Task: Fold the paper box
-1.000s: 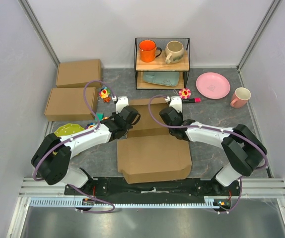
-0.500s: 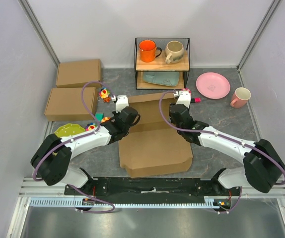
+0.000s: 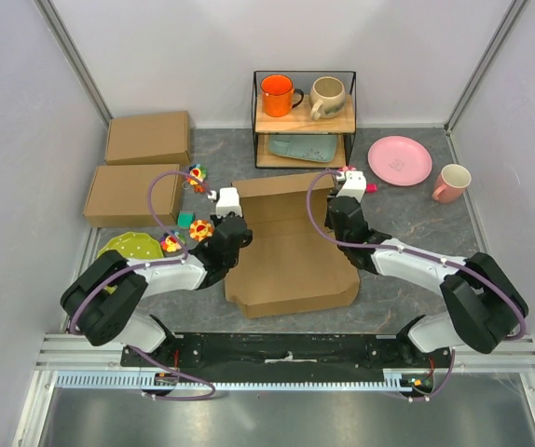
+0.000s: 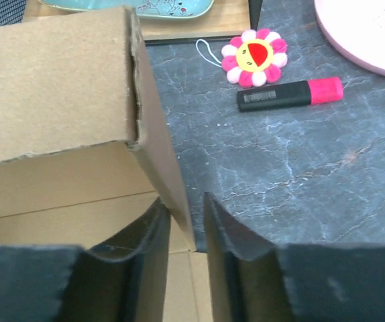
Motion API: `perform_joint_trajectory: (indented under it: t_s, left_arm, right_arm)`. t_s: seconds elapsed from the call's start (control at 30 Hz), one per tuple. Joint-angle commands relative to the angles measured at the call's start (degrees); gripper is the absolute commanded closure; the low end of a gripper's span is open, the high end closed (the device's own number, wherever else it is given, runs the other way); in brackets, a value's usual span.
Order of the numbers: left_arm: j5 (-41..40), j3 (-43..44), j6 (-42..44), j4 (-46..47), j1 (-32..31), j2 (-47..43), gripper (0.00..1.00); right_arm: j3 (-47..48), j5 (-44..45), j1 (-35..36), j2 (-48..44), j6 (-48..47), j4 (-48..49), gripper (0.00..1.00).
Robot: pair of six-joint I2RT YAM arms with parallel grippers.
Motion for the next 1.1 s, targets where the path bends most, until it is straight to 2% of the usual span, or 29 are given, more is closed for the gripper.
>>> perform_joint_trajectory:
  t_s: [0.0,0.1,0.23,0.27,0.3,0.33,0.4,0.57,0.67,0.77,0.9,1.07]
  left_arm:
    - [-2.43,-2.01,5.67,18.61,-0.04,3.05,0.98]
    - [-1.11,-3.07,8.31,23.44,0.05,4.47,0.98]
    - [0.56,-3.6,9.28,25.4,-0.04,6.22,0.98]
    - [0.65,-3.68,9.2,25.4,-0.04,6.4,0.98]
    - [0.56,-3.68,9.02,25.4,-0.04,6.58,0.98]
    - [-0.13,-3.68,8.67,24.96,-0.13,6.75,0.98]
    - [-1.1,-3.07,7.79,23.39,-0.13,6.75,0.98]
    - [-4.53,-0.87,3.4,15.13,-0.39,7.02,0.98]
    - [-5.68,-0.34,1.9,13.54,-0.57,7.72,0.98]
    - [-5.94,-0.17,1.64,13.27,-0.65,8.07,0.98]
    - [-6.2,0.18,1.81,12.65,-0.74,7.9,0.98]
    - [-6.29,-0.43,2.43,13.18,-0.83,7.98,0.98]
  right_arm:
    - [-3.22,-0.09,-0.48,1.56,-0.02,8.39,0.78]
    - [-5.94,0.08,-0.57,0.95,0.86,9.18,0.89]
    - [-9.2,-0.44,-0.48,-2.04,2.35,8.49,0.9]
    - [-9.64,-0.45,-0.48,-2.83,2.79,7.09,0.88]
    - [-10.08,-0.45,-0.39,-4.49,2.97,6.21,0.74]
    - [-10.08,-0.53,-0.39,-5.38,3.06,5.15,0.65]
    - [-9.65,-1.15,-0.13,-9.05,3.5,0.59,0.52]
    - [-7.01,-0.88,1.54,-19.69,3.06,-11.17,0.46]
    - [-4.9,-2.29,1.81,-29.17,2.1,-14.71,0.45]
    - [-3.06,-4.66,1.81,-33.84,1.22,-14.72,0.44]
    - [0.28,-6.07,1.81,-32.29,1.13,-14.72,0.41]
    - [5.64,-4.13,0.58,-21.76,2.09,-13.06,0.32]
